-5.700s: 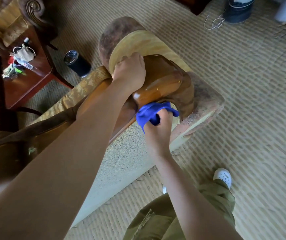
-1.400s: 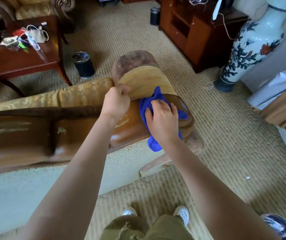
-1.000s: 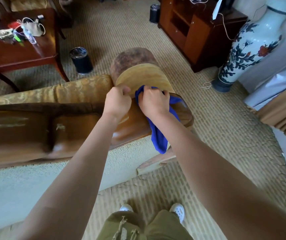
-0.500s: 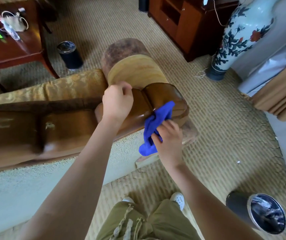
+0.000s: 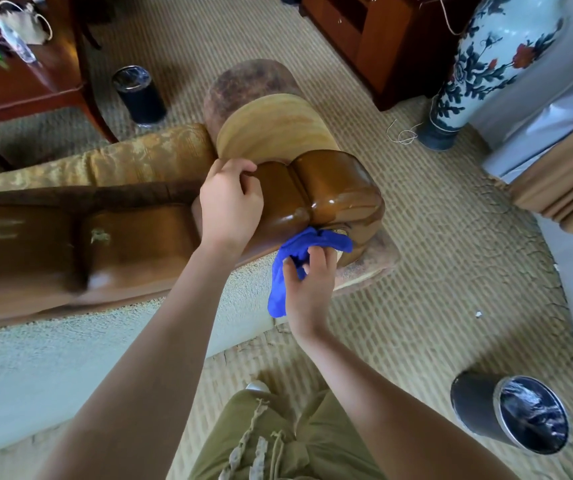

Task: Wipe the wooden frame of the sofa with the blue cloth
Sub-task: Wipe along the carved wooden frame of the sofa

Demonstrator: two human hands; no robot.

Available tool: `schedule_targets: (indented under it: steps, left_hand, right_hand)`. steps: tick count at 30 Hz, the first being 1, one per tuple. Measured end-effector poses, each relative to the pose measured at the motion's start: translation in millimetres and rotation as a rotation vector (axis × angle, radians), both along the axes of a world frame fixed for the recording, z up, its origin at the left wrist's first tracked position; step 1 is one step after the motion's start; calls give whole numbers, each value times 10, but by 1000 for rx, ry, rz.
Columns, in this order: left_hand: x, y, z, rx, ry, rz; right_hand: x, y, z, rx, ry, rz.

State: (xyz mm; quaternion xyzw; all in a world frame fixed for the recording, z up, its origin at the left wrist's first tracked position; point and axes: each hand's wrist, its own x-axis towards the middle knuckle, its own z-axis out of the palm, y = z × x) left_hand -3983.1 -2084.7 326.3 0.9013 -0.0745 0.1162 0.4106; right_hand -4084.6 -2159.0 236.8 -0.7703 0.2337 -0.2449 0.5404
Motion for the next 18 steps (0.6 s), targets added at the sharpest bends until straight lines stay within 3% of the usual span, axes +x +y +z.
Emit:
schedule_targets:
  steps: [6,8,11,14,18]
  left_hand:
    - [-26,-12,76,-56,-16,20]
    - [-13,40,118,-91,-19,44]
    - [6,143,230,-207,-49,93]
    - [45,318,397,-323,-99,171]
    - [124,569,523,-390,-126,237]
  right_hand:
    - [34,-163,200,128,-27,-80]
    - [71,-101,373,-69,-142,-44]
    - [222,88,542,-443,-266,220]
    - [467,207,618,-712,-231,379]
    - [740,62,688,-1040,-158,378]
